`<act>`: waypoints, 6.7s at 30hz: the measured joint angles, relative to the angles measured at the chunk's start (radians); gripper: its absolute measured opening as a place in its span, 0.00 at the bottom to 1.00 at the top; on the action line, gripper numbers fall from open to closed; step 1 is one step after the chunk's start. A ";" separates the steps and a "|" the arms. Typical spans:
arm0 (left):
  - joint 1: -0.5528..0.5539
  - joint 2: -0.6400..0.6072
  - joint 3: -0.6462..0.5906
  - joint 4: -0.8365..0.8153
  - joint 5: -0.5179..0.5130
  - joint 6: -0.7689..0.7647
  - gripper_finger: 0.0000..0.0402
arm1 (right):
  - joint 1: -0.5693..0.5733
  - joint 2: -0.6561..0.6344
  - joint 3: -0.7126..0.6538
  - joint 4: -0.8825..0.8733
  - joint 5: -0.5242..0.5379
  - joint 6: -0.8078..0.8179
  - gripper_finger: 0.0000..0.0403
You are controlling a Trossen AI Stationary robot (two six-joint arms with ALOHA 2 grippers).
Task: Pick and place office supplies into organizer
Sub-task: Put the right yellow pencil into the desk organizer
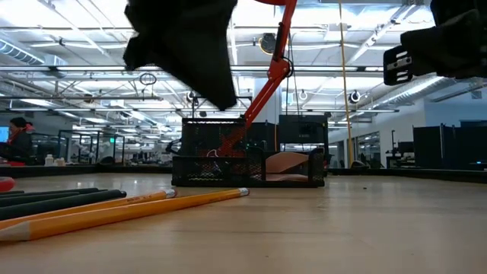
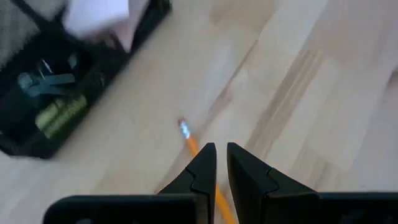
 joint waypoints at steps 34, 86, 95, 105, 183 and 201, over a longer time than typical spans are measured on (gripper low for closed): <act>0.153 0.078 0.000 0.062 0.298 0.171 0.61 | -0.071 -0.152 -0.002 -0.132 -0.106 0.053 0.00; 0.115 0.167 0.000 0.120 0.277 0.427 0.05 | -0.071 -0.149 -0.003 -0.149 -0.100 0.056 0.00; 0.105 0.166 -0.004 0.257 0.282 0.578 0.07 | -0.071 -0.149 -0.003 -0.150 -0.100 0.052 0.00; 0.105 0.124 -0.004 0.421 0.252 0.840 0.01 | -0.071 -0.148 -0.003 -0.157 -0.100 0.054 0.00; 0.173 0.164 -0.017 0.081 0.509 0.779 0.26 | -0.070 -0.135 -0.003 -0.173 -0.048 0.063 0.01; 0.174 0.182 -0.020 0.220 0.514 0.933 0.04 | -0.070 -0.136 -0.003 -0.173 -0.047 0.060 0.01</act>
